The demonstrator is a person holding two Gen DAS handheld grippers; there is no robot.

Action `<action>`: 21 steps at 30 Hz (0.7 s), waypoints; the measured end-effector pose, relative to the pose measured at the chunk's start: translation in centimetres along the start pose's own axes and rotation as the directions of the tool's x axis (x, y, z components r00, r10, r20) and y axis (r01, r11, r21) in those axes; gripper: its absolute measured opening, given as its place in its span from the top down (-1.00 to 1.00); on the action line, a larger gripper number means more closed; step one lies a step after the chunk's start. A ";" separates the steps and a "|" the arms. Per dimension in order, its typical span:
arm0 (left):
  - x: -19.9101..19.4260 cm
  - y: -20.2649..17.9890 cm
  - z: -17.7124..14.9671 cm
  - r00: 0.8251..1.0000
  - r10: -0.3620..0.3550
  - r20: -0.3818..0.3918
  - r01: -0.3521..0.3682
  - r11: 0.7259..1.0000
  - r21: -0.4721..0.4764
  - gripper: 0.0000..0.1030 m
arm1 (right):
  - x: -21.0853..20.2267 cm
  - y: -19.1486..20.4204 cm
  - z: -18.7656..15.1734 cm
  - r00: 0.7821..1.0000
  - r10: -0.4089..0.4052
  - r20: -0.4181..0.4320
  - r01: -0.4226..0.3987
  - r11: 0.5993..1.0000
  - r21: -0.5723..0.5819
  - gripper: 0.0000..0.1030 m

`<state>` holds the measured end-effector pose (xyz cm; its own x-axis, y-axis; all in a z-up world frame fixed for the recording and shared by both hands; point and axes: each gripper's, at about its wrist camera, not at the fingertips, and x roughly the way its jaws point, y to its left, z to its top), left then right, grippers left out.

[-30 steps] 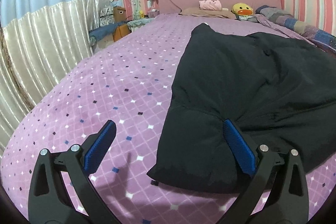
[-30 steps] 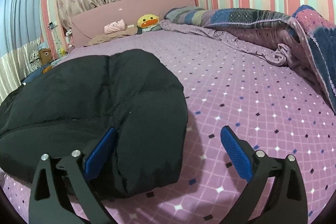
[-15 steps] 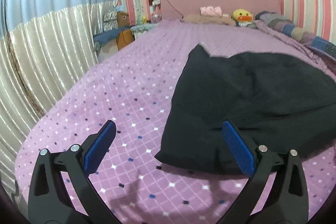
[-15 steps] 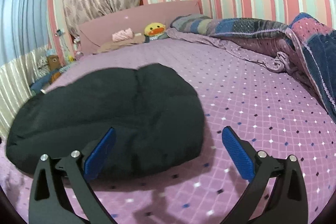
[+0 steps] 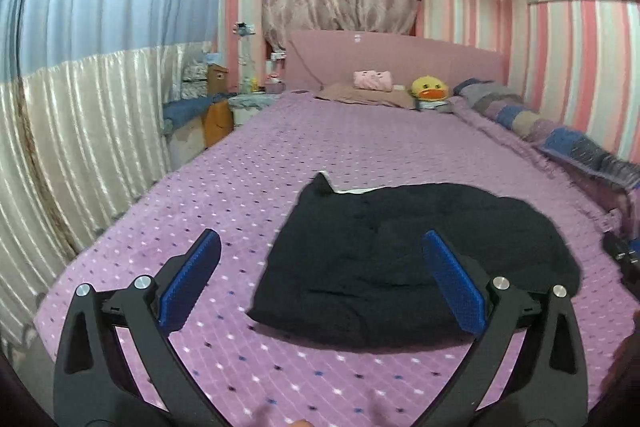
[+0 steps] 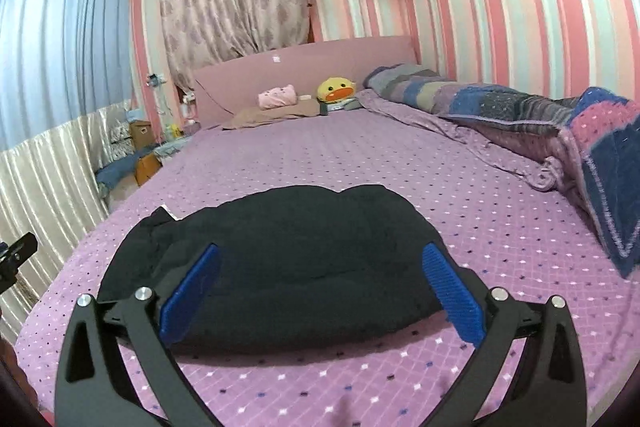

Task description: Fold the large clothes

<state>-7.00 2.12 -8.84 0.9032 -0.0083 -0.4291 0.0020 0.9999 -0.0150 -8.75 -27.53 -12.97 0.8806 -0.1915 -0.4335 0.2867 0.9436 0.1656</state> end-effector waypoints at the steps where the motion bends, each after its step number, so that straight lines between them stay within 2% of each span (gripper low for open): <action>1: -0.9 -0.3 0.2 1.000 0.010 0.009 -0.010 1.000 0.008 -0.94 | -0.6 0.4 0.3 1.000 -0.001 0.005 0.001 1.000 -0.008 -0.96; 6: -3.7 -2.1 1.0 0.998 0.040 0.043 -0.044 0.996 0.082 -0.94 | -3.2 2.7 2.0 1.000 -0.016 0.006 0.016 0.999 -0.052 -0.96; 9: -5.0 -2.9 1.8 0.998 0.028 0.047 -0.033 0.994 0.103 -0.94 | -4.0 3.3 3.0 1.000 -0.021 0.004 0.021 0.998 -0.053 -0.96; 14: -6.3 -3.4 3.4 0.999 -0.029 0.013 0.028 0.996 0.086 -0.94 | -5.7 4.7 5.0 0.999 -0.029 0.017 0.031 0.996 -0.079 -0.96; 21: -5.2 -2.9 5.1 0.999 -0.034 -0.027 0.035 0.998 0.057 -0.94 | -7.0 5.7 7.1 0.998 -0.023 0.058 0.028 0.996 -0.090 -0.96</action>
<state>-9.56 -0.66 -1.95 0.8906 -0.0422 -0.4528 0.0582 0.9981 0.0216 -10.56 -22.69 -2.70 0.8940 -0.2288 -0.3853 0.2766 0.9582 0.0729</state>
